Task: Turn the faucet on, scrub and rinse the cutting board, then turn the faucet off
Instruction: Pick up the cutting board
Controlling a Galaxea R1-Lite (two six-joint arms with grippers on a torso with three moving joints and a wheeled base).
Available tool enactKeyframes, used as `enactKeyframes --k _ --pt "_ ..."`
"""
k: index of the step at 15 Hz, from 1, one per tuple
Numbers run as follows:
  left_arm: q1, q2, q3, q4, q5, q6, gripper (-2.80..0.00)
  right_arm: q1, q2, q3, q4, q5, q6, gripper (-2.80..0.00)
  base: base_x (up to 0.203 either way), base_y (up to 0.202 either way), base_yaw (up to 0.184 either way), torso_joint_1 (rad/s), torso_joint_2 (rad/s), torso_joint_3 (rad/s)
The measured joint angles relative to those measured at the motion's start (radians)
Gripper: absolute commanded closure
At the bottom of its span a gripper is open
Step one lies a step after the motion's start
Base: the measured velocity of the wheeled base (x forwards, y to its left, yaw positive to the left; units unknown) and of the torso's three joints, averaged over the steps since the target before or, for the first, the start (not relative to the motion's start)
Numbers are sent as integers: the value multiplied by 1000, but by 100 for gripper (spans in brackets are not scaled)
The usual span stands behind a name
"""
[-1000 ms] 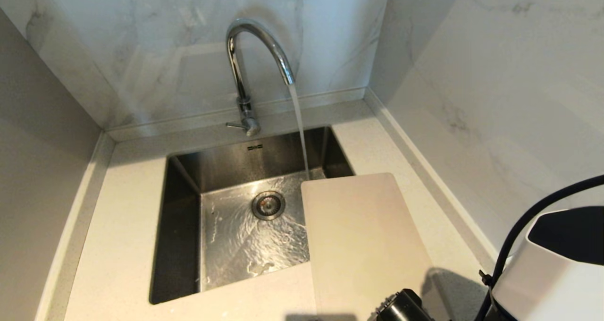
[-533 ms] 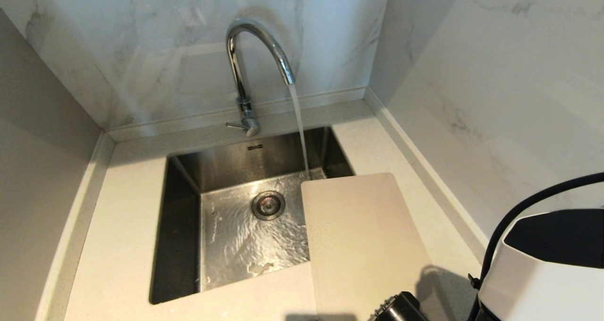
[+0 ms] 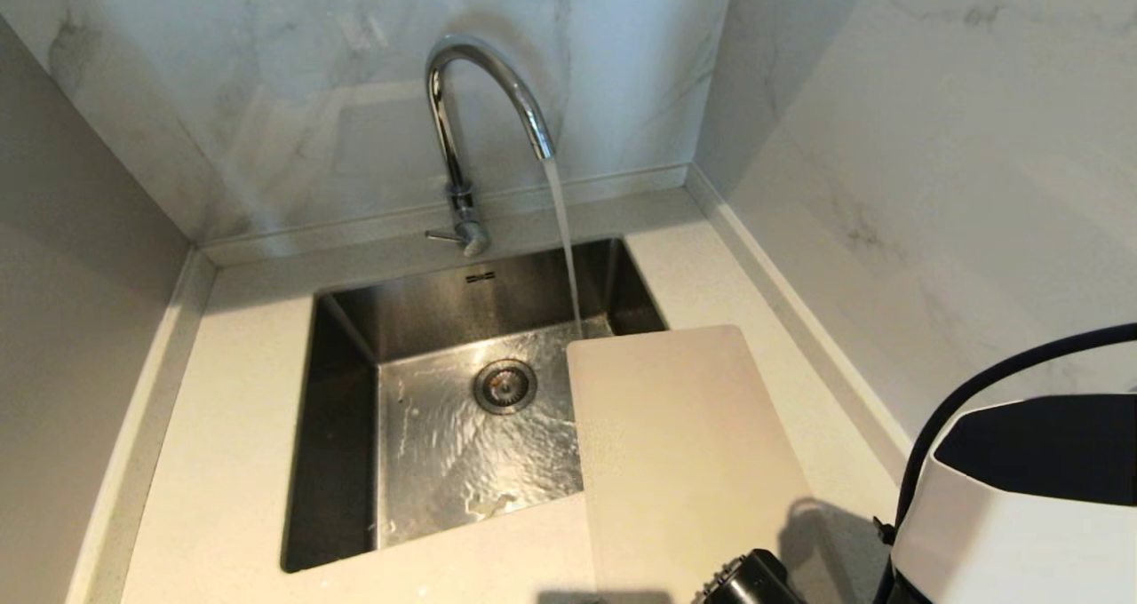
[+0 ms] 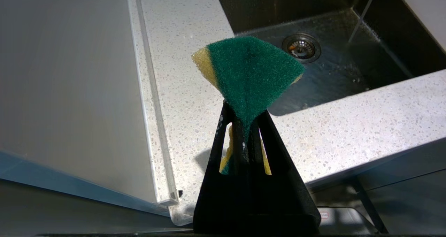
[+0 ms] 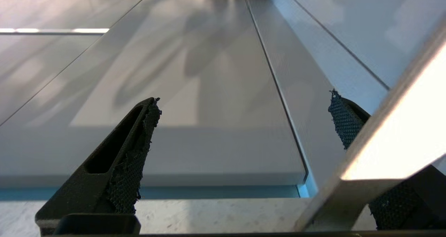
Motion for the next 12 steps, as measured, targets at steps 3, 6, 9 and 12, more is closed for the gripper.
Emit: enactKeyframes --k 3,6,9,12 --pt "0 0 0 0 0 0 0 0 14 18 -49 2 0 -280 0 0 0 0 0 0" --pt "0 0 0 0 0 -1 0 0 36 46 -130 3 3 -280 0 0 0 0 0 0" --pt "0 0 0 0 0 -1 0 0 44 50 -133 -3 3 -280 0 0 0 0 0 0" --pt "0 0 0 1 0 -1 0 0 46 52 -133 -6 3 0 0 0 0 0 0 0"
